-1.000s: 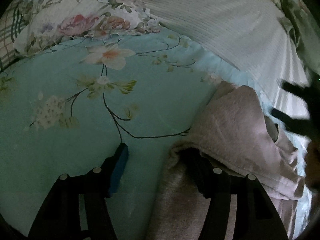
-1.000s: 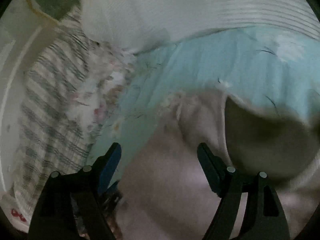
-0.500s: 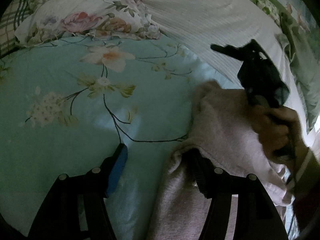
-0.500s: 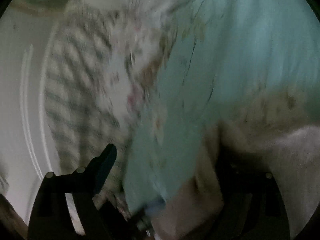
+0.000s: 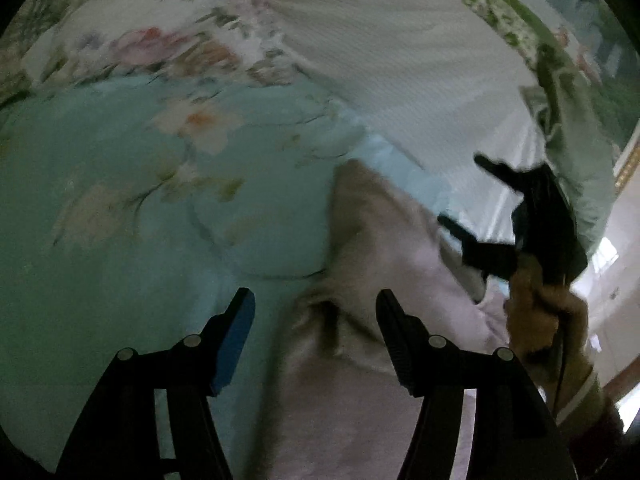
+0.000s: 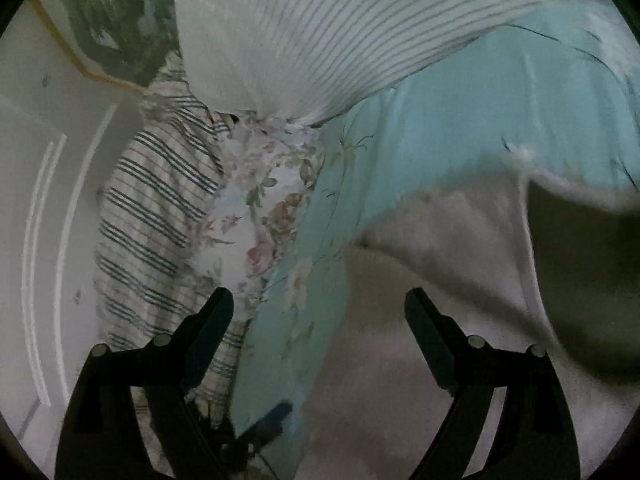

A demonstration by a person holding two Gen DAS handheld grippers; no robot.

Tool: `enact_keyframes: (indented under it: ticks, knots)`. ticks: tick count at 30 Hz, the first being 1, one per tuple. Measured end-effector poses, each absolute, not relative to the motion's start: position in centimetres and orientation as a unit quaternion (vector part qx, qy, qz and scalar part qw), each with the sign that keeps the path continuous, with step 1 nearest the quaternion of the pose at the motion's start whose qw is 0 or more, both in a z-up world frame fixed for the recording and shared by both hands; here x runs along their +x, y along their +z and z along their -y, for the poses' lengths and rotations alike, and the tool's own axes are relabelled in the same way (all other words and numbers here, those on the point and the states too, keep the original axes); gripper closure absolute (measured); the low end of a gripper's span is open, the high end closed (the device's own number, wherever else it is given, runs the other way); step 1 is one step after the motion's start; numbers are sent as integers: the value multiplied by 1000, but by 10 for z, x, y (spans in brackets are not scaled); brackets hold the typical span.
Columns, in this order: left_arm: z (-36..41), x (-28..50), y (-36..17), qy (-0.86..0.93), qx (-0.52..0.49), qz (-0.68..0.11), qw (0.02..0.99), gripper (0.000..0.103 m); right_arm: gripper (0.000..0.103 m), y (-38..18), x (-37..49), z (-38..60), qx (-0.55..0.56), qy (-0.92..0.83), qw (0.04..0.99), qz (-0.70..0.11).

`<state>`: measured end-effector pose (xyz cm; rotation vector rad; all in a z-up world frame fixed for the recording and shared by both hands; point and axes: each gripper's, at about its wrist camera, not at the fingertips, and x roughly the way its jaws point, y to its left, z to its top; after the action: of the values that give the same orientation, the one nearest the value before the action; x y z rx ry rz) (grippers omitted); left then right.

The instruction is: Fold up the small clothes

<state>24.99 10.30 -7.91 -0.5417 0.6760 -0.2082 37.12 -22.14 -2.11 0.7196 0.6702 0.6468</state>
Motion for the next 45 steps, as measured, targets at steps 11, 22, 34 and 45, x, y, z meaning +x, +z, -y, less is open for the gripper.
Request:
enact_keyframes:
  ticks: [11,22,34,45]
  knots:
    - [-61,332,-94,-57,-109,-437,891,43,15,-56,236,278,387,238,852,-260]
    - [-61,293,-76,-68,-92,-397,911,42,31,-52,80,386,340,-10,926,-166]
    - [-53,305,-94,-31,-54,-422,905,42,93,-51,119,383,210,-87,945,-236]
    - [-53,305,-98,-29,-45,-417,907,39,73,-46,106,377,215,-132,936,-246]
